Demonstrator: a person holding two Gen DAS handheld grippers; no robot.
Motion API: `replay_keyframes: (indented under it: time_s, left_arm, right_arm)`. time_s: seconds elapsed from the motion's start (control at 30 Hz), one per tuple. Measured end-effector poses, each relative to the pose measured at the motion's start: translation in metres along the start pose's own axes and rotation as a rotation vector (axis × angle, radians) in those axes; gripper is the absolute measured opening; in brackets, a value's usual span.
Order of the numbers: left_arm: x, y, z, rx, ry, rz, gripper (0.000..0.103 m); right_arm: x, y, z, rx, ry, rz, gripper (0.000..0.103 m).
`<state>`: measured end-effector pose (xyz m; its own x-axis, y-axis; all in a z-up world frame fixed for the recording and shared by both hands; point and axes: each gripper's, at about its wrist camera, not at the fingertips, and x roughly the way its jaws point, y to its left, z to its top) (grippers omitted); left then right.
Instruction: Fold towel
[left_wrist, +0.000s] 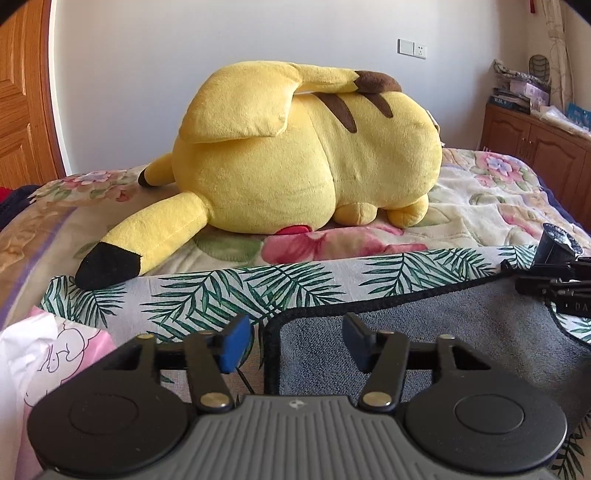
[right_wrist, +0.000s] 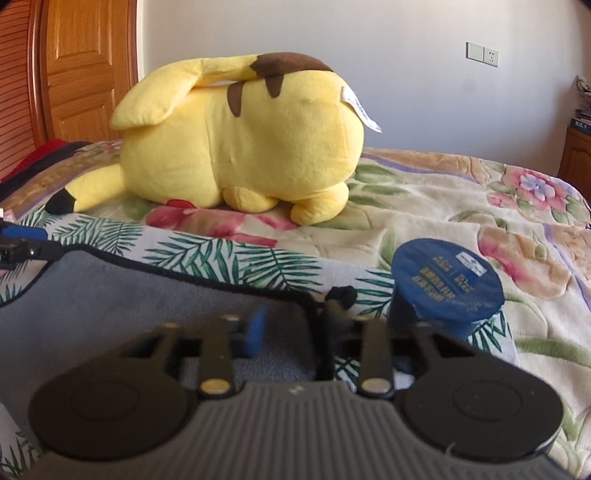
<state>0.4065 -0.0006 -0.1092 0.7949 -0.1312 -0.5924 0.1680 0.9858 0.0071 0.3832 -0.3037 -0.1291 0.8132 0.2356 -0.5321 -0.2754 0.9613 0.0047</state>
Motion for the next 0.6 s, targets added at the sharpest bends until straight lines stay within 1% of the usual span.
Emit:
replay_keyframes:
  time_s: [0.03, 0.17, 0.23, 0.37, 0.6]
  left_arm:
    - [-0.001, -0.001, 0.000, -0.004, 0.002, 0.002, 0.044]
    - [-0.015, -0.006, 0.000, -0.010, 0.002, -0.004, 0.052]
    - [-0.025, -0.009, -0.001, -0.007, 0.006, -0.008, 0.062]
    - [-0.053, -0.016, -0.005, -0.002, 0.004, -0.032, 0.065]
    - [-0.110, -0.022, 0.000, -0.004, 0.009, -0.037, 0.068]
  right_arm:
    - [-0.003, 0.000, 0.000, 0.003, -0.005, 0.004, 0.060]
    - [-0.017, -0.001, 0.002, 0.021, -0.006, 0.019, 0.060]
    - [-0.027, 0.002, 0.003, 0.024, -0.007, 0.026, 0.060]
    - [-0.052, 0.007, 0.005, 0.040, -0.015, 0.040, 0.060]
    - [-0.104, 0.021, 0.012, 0.051, -0.025, 0.054, 0.060]
